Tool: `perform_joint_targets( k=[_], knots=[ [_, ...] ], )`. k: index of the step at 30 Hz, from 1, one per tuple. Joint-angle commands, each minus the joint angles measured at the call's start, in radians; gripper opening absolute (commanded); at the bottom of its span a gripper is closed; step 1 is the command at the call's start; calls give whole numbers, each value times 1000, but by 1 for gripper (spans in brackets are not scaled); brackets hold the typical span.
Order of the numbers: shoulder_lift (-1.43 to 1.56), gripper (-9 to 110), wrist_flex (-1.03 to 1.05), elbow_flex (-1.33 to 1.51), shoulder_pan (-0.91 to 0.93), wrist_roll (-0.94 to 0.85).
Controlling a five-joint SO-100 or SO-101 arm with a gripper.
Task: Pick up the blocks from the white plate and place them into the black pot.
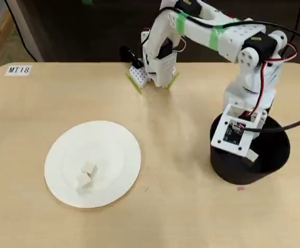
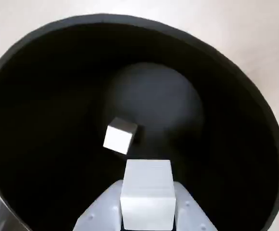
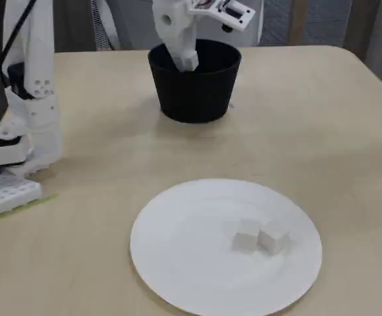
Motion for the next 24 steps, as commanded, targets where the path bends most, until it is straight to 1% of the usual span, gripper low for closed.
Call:
perform_joint_targets(
  k=[1, 2, 3, 6, 8, 10, 12, 14, 20, 24],
  knots=[
    [15, 12, 11, -52, -3, -15],
    [21, 19, 12, -52, -3, -23],
    [28, 23, 12, -52, -3, -26],
    [44, 28, 6, -52, 2, -23],
    [54, 29, 3, -52, 6, -20],
    [61, 26, 3, -52, 15, -14],
    [75, 17, -5, -55, 31, 11],
    [84, -2, -8, -84, 57, 57],
    [95, -2, 37, -285, 160, 48],
    [126, -2, 23, -339, 301, 127]
  ],
)
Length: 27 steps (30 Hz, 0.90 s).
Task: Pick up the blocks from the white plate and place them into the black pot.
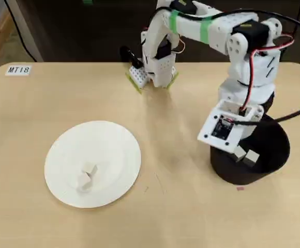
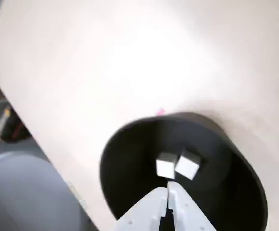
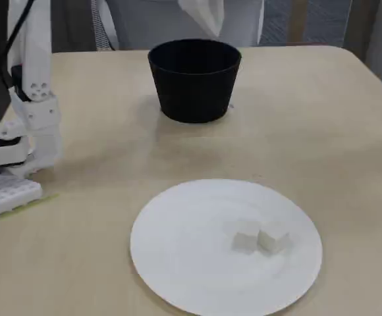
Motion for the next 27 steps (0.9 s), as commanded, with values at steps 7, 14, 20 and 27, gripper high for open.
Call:
perform_joint_targets(
  k=[7, 14, 20, 27],
  knots=[
    [51, -2, -8, -81, 359, 291],
    [-41, -2, 28, -71, 615, 423],
    [-137, -2, 41, -77, 721, 635],
    [-216, -2, 28, -81, 767, 793]
  ],
)
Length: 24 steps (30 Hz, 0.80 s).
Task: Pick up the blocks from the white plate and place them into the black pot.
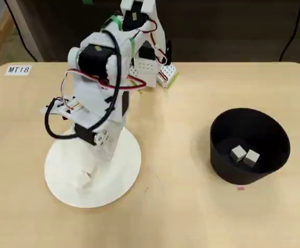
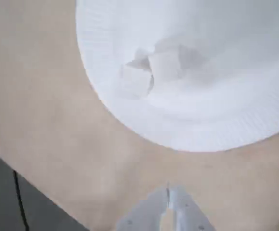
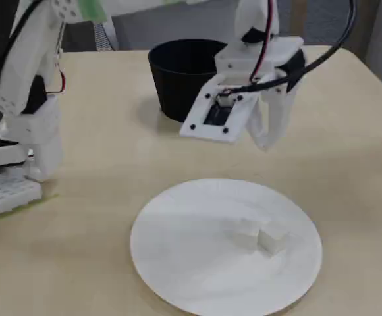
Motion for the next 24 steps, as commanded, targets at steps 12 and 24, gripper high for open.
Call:
perform_joint_targets(
  k=[12, 24],
  knots=[
    [-140, 22, -35, -48, 35, 40],
    [-184, 27, -94, -49, 112, 3]
  ],
)
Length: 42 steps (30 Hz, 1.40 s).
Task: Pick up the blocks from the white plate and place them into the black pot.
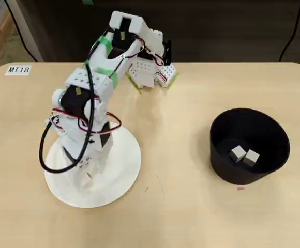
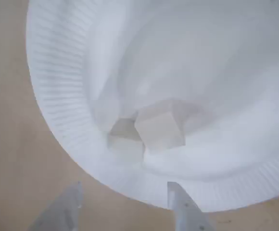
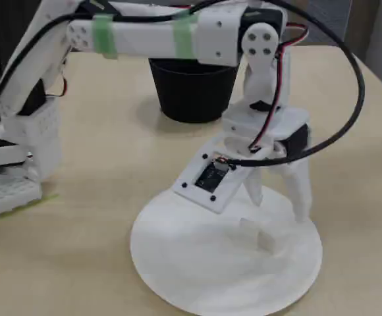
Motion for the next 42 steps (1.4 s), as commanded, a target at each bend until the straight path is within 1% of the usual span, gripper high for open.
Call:
perform_joint_targets(
  k=[1, 7, 17, 28, 32, 37, 42],
  knots=[
    [5, 26, -14, -49, 21, -9],
    [-29, 24, -43, -49, 23, -17],
    [-38, 25, -21, -55, 3, -25],
    [-66, 19, -32, -55, 15, -25],
    [-69, 13, -49, -55, 15, -6],
    [-83, -2, -60, -69, 17, 11],
    [-86, -2, -60, -87, 11, -6]
  ],
)
